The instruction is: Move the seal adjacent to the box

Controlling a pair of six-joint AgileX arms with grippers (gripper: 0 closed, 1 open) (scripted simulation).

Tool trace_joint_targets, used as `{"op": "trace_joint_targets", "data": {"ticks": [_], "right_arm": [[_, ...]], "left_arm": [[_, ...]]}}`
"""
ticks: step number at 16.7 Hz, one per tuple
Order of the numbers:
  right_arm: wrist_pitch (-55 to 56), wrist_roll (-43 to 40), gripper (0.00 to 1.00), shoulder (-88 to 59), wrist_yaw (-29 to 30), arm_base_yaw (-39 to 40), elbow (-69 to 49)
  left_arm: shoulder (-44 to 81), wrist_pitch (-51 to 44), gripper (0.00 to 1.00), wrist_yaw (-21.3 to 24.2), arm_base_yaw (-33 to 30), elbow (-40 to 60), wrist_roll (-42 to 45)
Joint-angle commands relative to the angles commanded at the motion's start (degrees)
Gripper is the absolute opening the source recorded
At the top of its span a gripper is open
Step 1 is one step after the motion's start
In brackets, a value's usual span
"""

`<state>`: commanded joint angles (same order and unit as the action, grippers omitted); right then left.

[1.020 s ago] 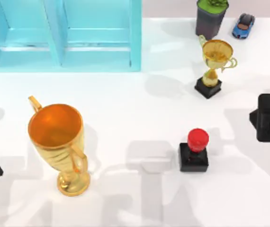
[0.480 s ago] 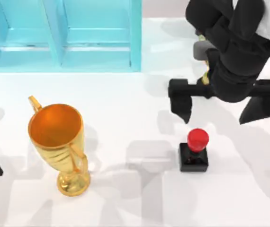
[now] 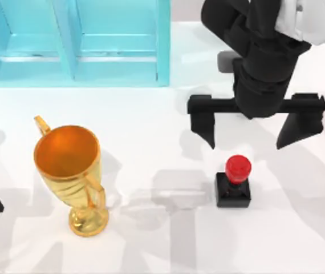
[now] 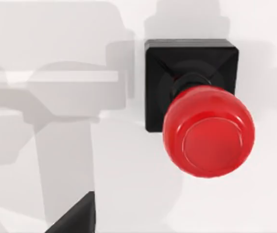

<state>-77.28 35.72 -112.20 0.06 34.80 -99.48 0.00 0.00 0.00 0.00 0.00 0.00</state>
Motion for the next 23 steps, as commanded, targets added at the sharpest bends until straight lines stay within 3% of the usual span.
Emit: {"op": "trace_joint_targets", "data": {"ticks": [4, 11, 16, 23], "right_arm": [[2.4, -0.1, 1.00, -0.3, 0.0, -0.2, 2.3], [19.8, 0.2, 1.00, -3.4, 0.0, 0.1, 16.1], [21.4, 0.2, 1.00, -3.8, 0.0, 0.2, 17.7], [21.4, 0.2, 0.47, -3.8, 0.0, 0.2, 17.7]], "left_arm": [[0.0, 0.0, 1.00, 0.0, 0.0, 0.0, 0.0], [0.0, 0.0, 1.00, 0.0, 0.0, 0.0, 0.0], [0.0, 0.0, 1.00, 0.0, 0.0, 0.0, 0.0], [0.0, 0.0, 1.00, 0.0, 0.0, 0.0, 0.0]]}}
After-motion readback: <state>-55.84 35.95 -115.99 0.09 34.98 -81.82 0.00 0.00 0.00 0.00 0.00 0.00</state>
